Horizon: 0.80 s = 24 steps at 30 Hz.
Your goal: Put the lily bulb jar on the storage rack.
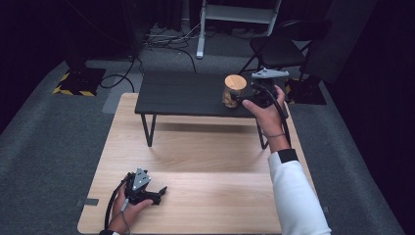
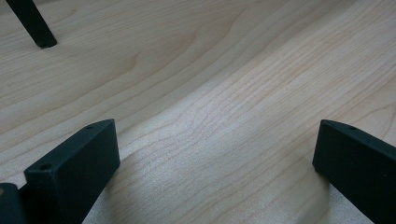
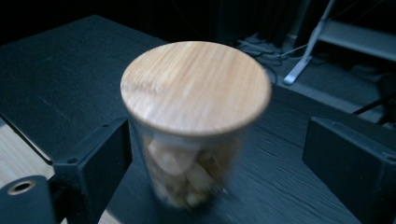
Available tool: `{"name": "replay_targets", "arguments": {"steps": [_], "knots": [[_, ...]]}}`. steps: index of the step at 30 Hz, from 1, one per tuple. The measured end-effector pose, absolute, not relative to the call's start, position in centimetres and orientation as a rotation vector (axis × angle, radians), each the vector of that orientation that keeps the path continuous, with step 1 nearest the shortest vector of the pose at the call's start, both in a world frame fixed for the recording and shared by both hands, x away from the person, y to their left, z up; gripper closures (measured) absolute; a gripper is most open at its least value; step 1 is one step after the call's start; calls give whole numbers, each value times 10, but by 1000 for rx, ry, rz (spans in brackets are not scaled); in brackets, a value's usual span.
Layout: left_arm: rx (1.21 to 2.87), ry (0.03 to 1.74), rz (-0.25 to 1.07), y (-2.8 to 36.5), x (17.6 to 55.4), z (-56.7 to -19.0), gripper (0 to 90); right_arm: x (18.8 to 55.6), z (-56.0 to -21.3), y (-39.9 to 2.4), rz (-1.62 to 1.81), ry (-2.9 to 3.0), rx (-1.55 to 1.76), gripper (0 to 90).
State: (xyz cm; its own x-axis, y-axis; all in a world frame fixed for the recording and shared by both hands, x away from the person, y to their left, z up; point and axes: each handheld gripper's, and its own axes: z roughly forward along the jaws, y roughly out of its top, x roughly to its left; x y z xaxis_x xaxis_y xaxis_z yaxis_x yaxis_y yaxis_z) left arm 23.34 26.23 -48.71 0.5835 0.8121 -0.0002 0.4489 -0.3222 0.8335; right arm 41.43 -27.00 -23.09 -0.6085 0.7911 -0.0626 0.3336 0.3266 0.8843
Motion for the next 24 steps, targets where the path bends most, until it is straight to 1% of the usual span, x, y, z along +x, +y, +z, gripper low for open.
{"name": "replay_targets", "arguments": {"steps": [6,15,16,17,24], "knots": [[1967,1004,542,262,234,-487,5,384,-234,-295,1259,2078,947,68],[1967,1004,542,262,234,-487,5,340,-258,-322,1292,2031,876,68],[1967,1004,542,262,234,-487,5,330,-264,-326,1294,2025,861,68],[1968,1004,542,262,234,-487,5,330,-264,-326,1294,2025,861,68],[1967,1003,542,263,233,-487,5,296,-297,-337,1304,2016,806,53]]}}
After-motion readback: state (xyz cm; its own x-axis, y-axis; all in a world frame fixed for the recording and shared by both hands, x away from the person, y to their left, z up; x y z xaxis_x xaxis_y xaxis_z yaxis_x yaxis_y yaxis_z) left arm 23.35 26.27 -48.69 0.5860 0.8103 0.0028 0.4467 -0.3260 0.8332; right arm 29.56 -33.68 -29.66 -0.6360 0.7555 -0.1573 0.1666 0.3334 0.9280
